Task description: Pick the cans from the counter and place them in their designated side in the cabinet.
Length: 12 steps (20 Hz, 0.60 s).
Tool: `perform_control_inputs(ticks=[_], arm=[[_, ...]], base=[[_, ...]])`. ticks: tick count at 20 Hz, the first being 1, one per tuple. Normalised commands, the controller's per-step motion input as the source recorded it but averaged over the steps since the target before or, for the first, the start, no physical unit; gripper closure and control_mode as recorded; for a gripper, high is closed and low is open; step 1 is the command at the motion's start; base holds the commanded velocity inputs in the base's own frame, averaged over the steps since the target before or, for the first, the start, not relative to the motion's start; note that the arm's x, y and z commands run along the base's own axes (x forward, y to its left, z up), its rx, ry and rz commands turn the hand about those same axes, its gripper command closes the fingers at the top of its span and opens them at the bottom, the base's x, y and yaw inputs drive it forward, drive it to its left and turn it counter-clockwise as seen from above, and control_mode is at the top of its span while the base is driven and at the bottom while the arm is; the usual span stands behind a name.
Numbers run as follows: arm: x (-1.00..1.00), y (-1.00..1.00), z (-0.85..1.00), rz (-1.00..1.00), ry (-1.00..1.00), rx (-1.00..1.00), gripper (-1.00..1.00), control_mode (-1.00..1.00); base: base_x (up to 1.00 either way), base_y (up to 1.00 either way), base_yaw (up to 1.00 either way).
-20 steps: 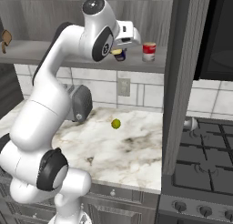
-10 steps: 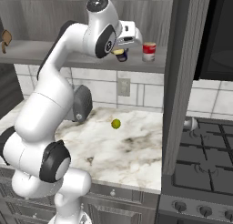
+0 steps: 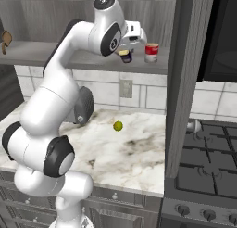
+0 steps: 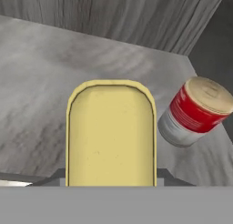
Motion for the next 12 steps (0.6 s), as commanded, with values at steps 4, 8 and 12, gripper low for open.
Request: perform_control_inputs(ticks=[4, 8, 12], arm=[[0.18, -0.07, -0.02, 0.00, 0.05, 0.00, 1.00, -1.00], [0.19, -0.07, -0.03, 0.00, 0.04, 0.00, 1.00, -1.00], [0.19, -0.06, -0.03, 0.00, 0.04, 0.00, 1.00, -1.00]], base=[[0.00, 0.00, 0.00], [0.00, 0.00, 0.00], [0.00, 0.00, 0.00]])
